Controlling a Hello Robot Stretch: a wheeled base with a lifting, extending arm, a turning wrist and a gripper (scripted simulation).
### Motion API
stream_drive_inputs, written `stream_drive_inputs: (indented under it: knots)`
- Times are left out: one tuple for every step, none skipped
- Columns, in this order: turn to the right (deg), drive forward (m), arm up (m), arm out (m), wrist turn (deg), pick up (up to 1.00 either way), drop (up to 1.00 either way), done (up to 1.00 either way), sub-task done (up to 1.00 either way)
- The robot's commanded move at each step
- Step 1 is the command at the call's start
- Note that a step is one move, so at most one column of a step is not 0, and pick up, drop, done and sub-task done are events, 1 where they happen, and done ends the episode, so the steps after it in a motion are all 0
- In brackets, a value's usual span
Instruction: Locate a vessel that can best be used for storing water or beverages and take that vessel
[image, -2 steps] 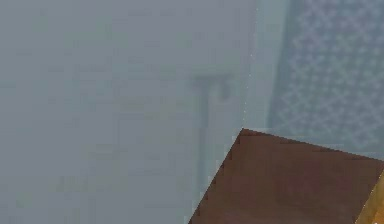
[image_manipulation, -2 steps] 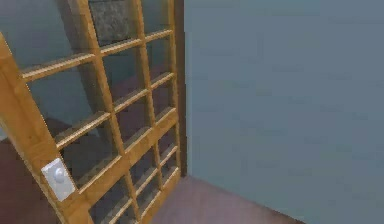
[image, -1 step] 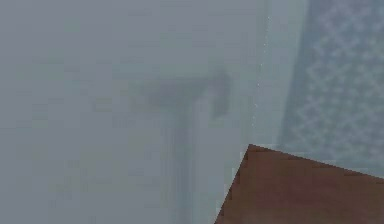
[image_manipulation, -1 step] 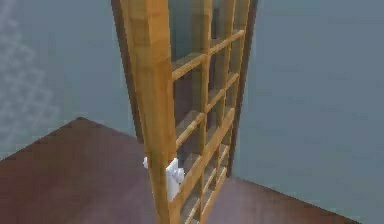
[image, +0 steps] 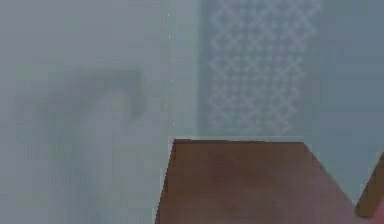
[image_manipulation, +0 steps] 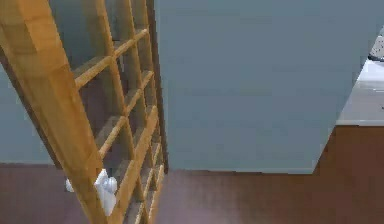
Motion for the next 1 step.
stream_drive_inputs:
  knots:
    - [0.0, 0.6, 0.0, 0.0, 0.0, 0.0, 0.0, 0.0, 0.0]
